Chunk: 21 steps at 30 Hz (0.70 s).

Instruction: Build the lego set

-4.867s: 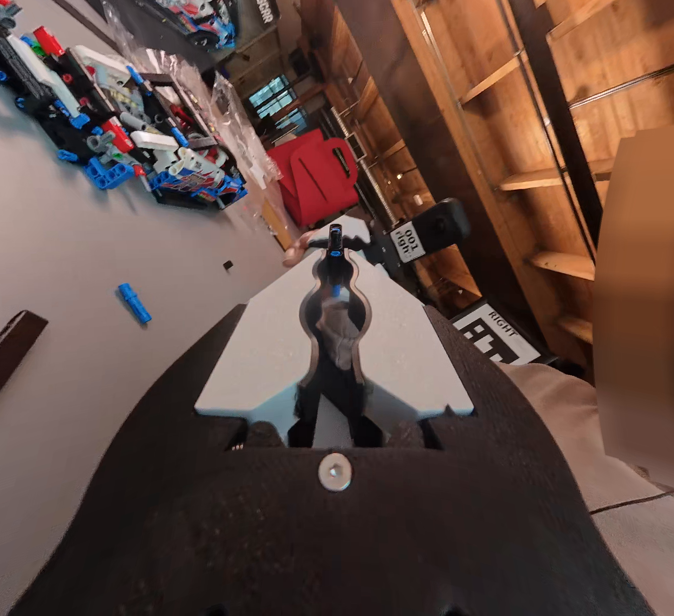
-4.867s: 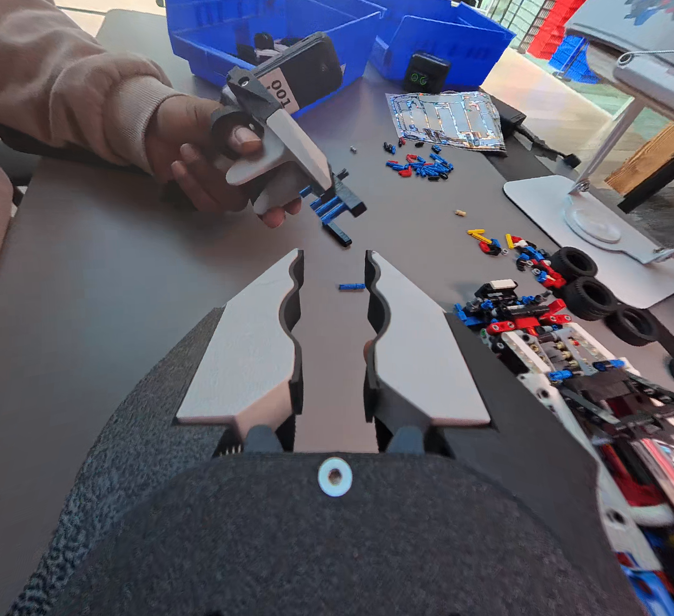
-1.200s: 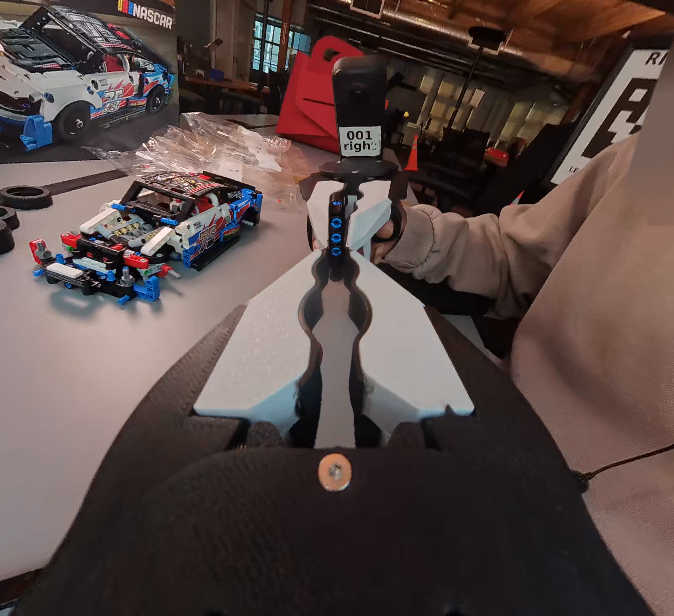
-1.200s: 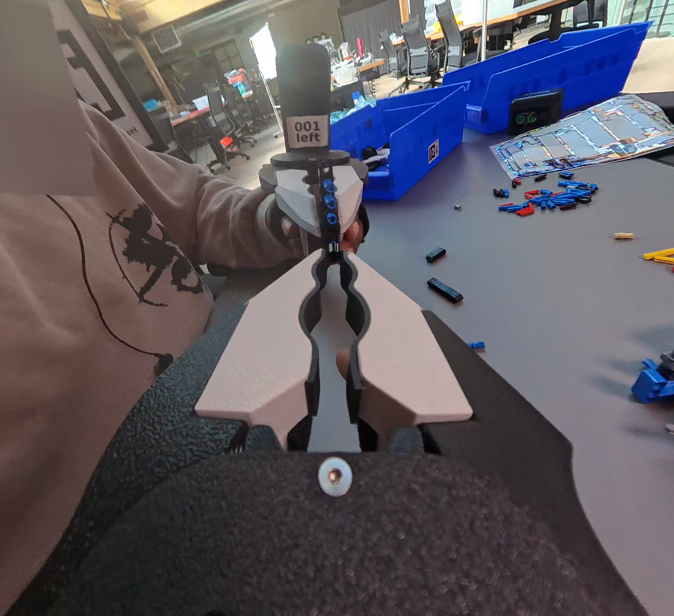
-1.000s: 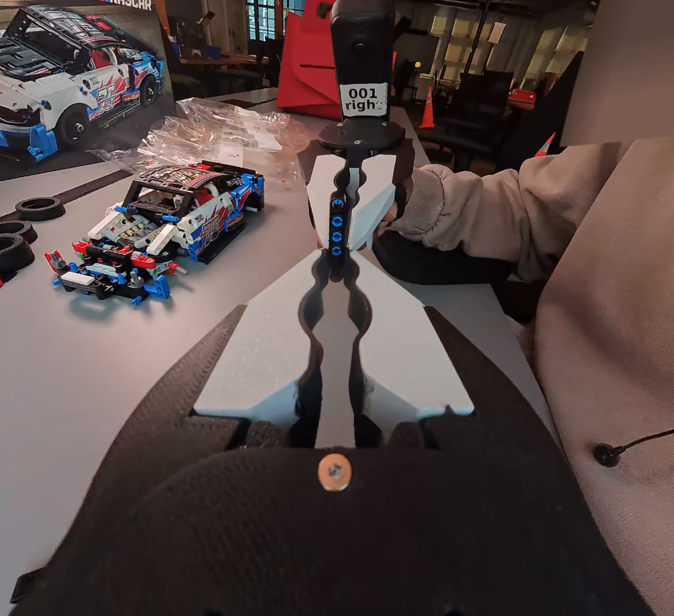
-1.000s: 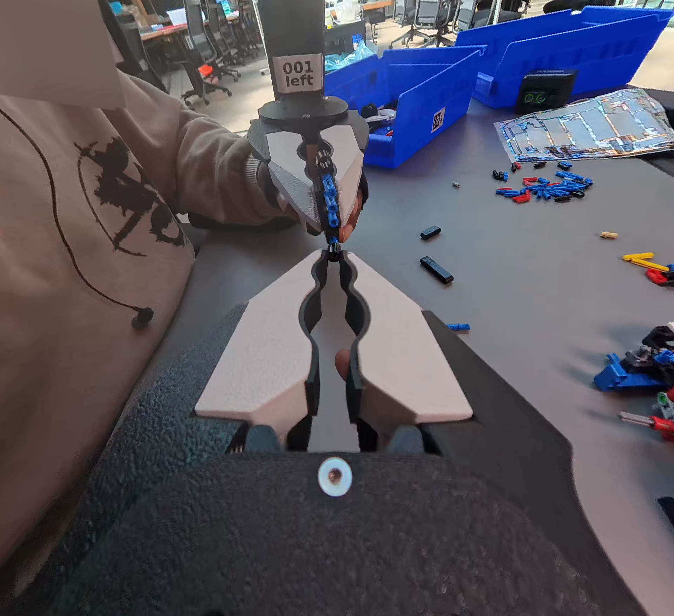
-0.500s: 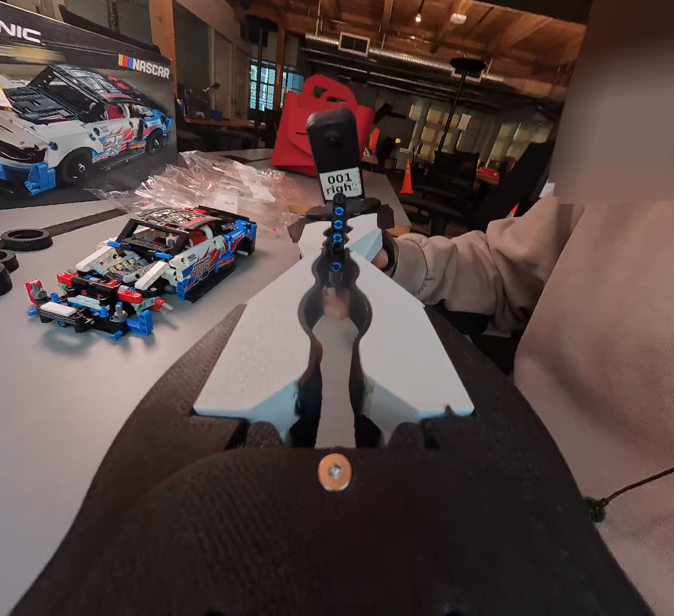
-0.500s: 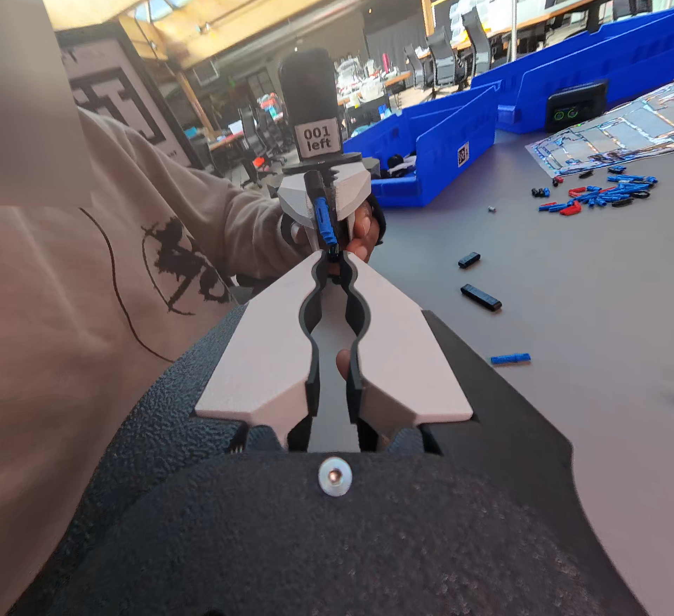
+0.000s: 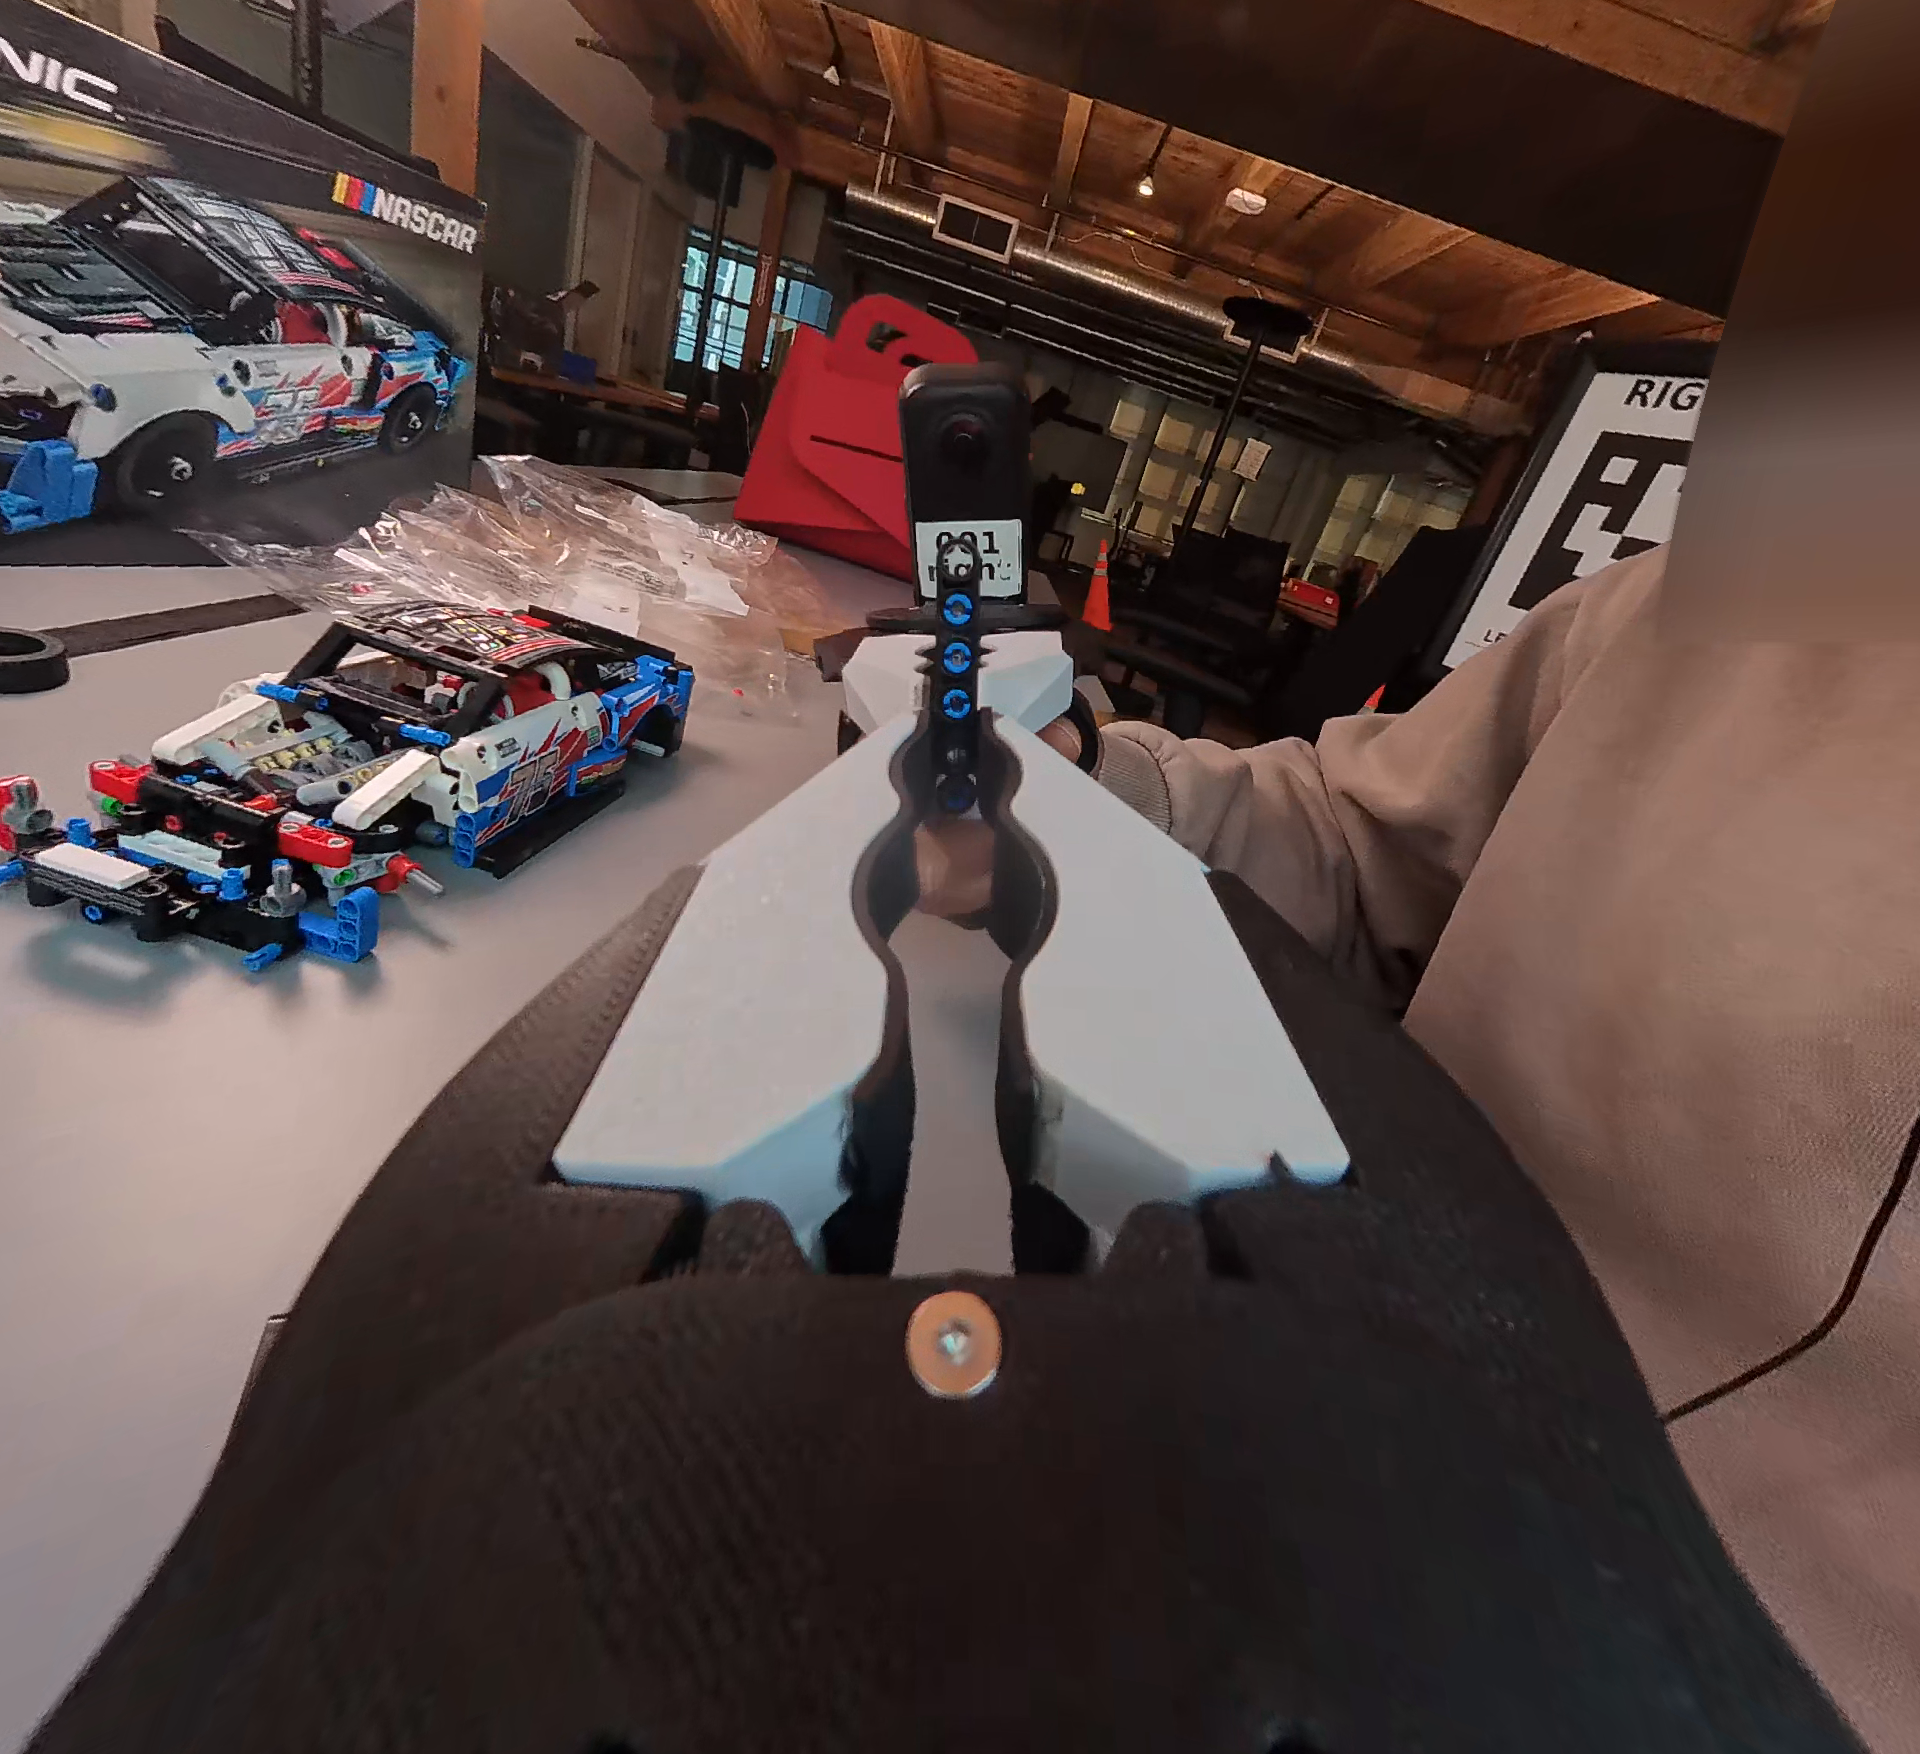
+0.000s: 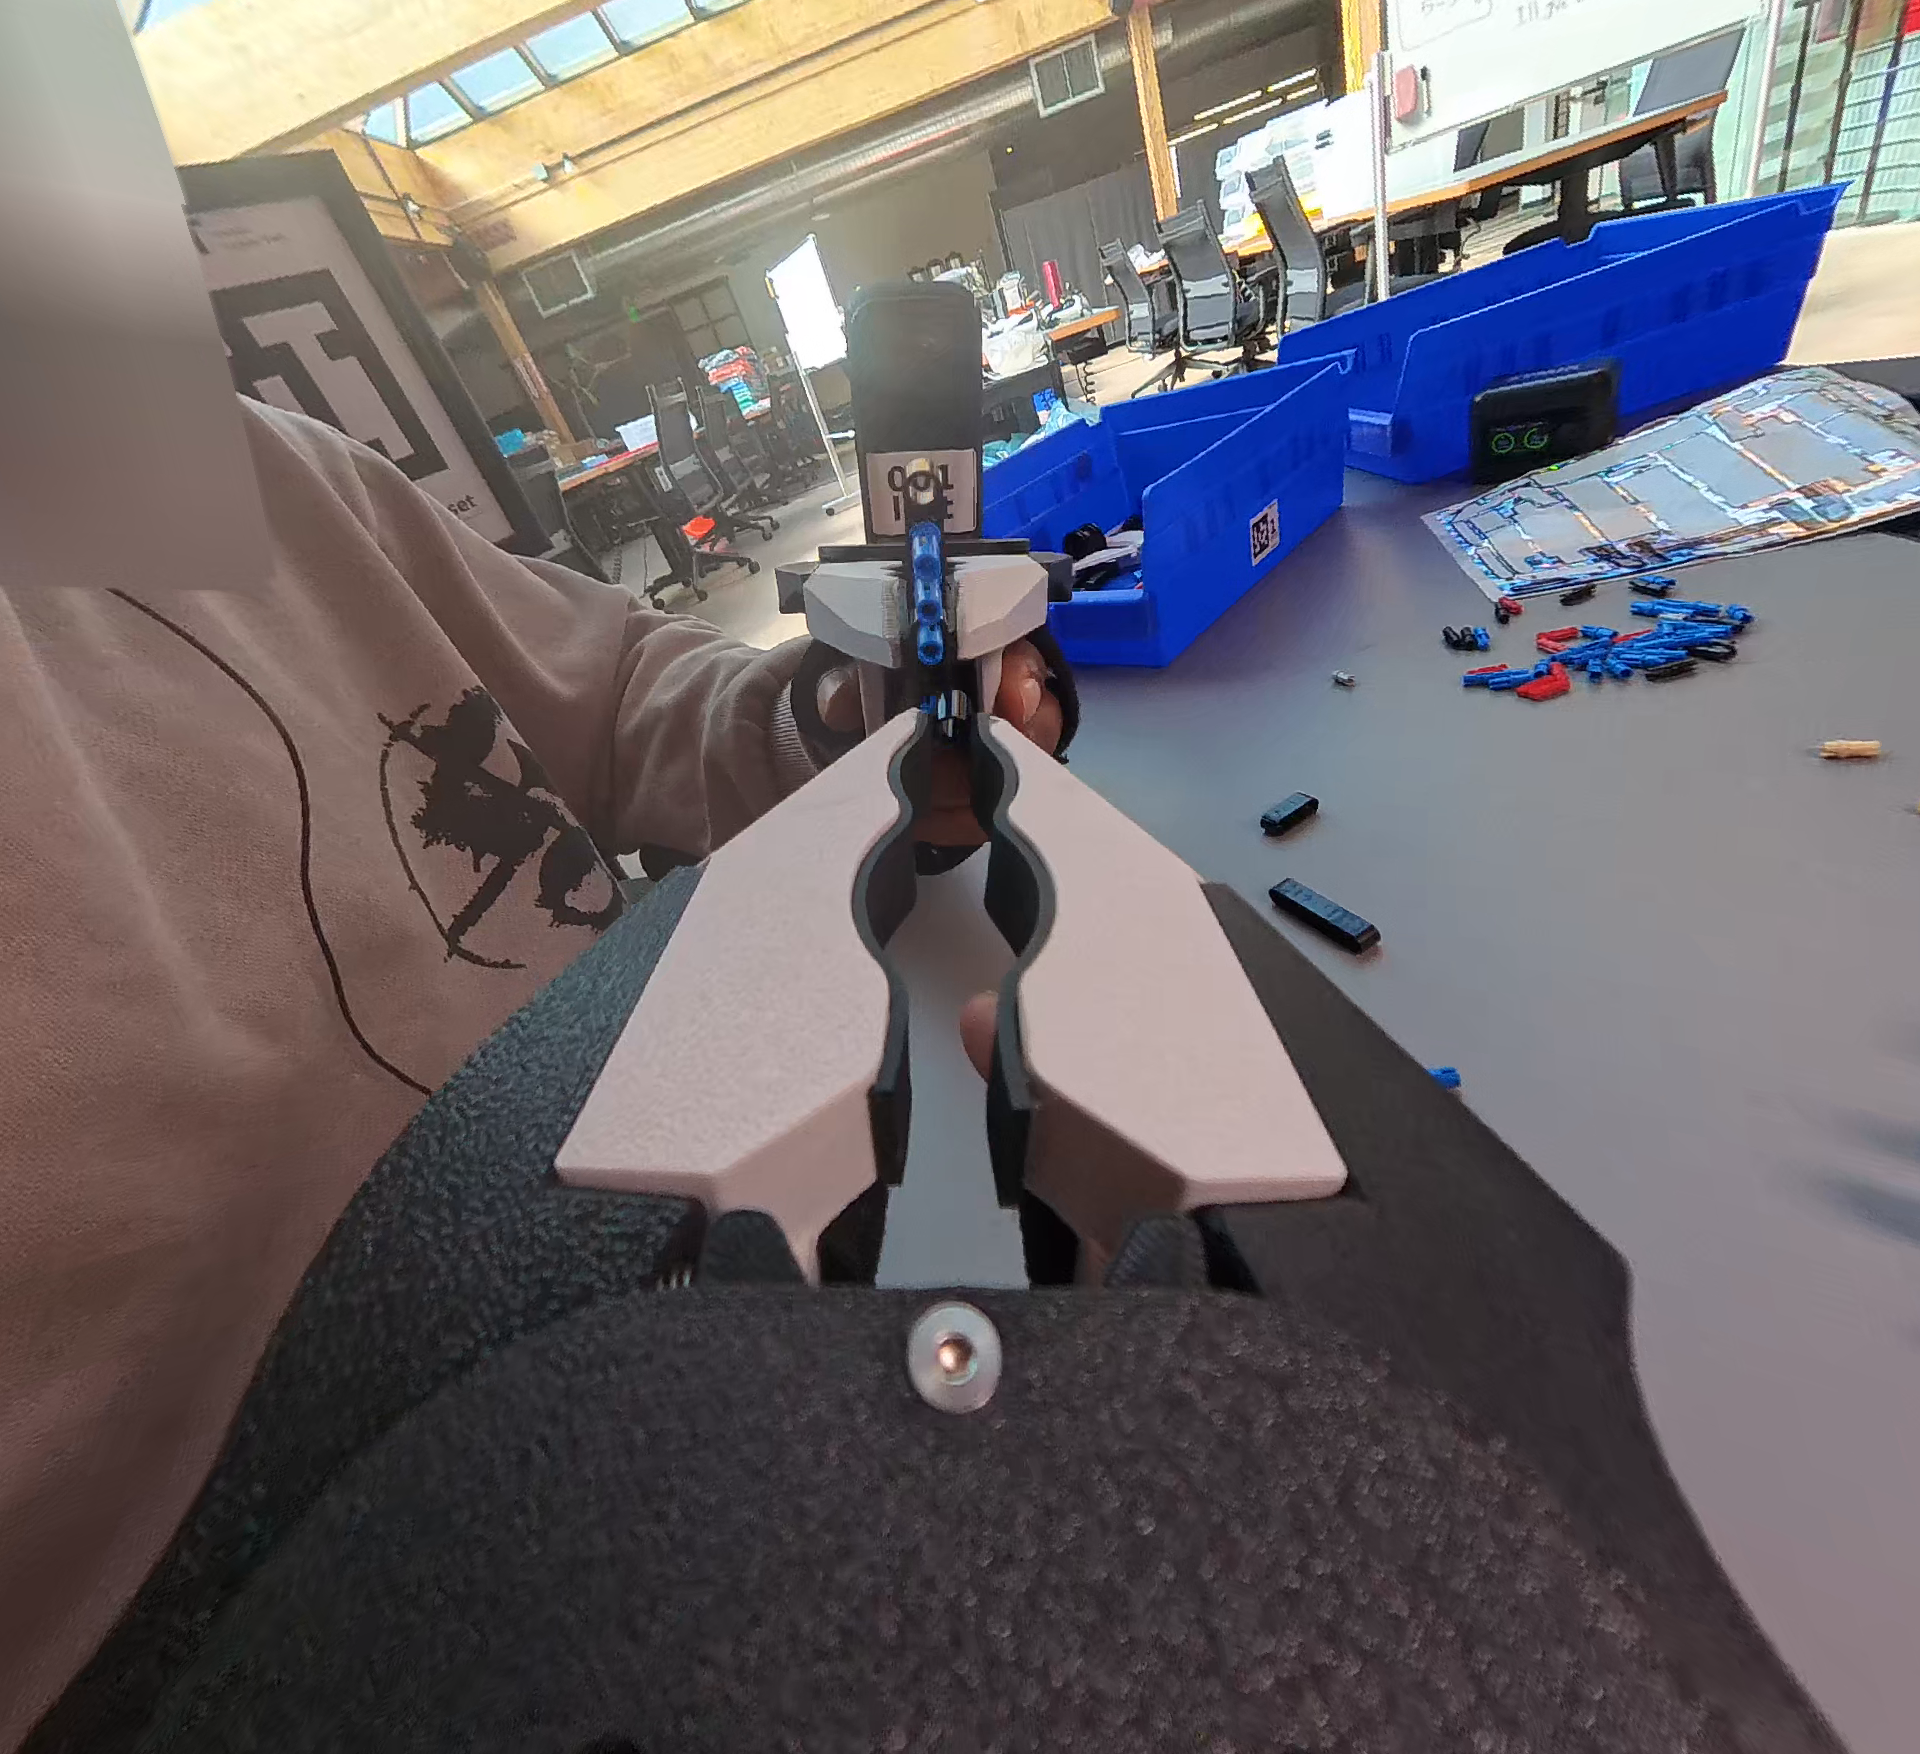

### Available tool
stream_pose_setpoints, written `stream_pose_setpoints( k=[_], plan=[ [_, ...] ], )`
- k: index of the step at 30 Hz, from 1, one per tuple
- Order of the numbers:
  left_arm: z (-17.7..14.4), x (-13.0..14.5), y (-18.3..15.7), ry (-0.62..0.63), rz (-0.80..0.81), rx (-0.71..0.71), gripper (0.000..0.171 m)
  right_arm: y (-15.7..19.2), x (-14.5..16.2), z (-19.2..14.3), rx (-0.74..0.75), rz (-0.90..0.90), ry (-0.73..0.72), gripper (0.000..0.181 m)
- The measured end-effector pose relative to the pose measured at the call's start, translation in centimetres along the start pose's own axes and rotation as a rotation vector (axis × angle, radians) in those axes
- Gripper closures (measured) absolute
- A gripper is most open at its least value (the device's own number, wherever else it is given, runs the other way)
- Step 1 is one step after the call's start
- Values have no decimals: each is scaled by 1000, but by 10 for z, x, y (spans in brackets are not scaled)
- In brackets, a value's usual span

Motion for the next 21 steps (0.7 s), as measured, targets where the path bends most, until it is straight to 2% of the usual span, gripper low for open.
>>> stream_pose_setpoints(
  k=[21],
  plan=[
    [2,1,-1,-27,-12,9,166,3,0,-1,-19,-9,12,177]
  ],
)
Point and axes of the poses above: each gripper's, where its closed fingertips meet, z out along the fingers, x out of its underside, y = z × x across the jaws, the point moved 8 cm from there along -z, back along the fingers, and after that the axes turned 4 degrees about x, right-handed, at the moved point
